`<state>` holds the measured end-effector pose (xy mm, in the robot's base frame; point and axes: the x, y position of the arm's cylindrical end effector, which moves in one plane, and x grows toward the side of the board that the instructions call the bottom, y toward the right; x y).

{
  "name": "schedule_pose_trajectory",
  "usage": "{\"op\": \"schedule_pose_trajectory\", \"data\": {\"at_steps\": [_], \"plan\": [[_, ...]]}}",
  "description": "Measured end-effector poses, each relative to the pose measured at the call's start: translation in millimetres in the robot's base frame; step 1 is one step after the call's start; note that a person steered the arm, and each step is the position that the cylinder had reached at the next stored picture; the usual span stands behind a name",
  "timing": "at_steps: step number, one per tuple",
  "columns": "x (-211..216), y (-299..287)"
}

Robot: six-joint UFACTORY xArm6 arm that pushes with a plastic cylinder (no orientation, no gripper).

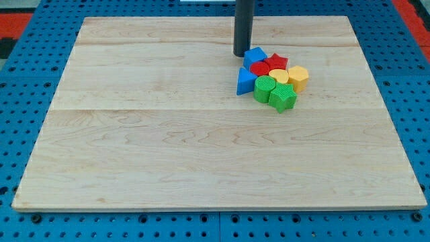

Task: Push the yellow hexagon into the right to the yellow heart

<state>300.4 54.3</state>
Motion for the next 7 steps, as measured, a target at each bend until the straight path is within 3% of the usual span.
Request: {"op": "schedule_pose_trajectory", "data": {"at_steps": [2,4,5,7], "plan": [[-18.3,12.5],[4.3,133.2],[36.0,130.3],[50.5,123.5]]}}
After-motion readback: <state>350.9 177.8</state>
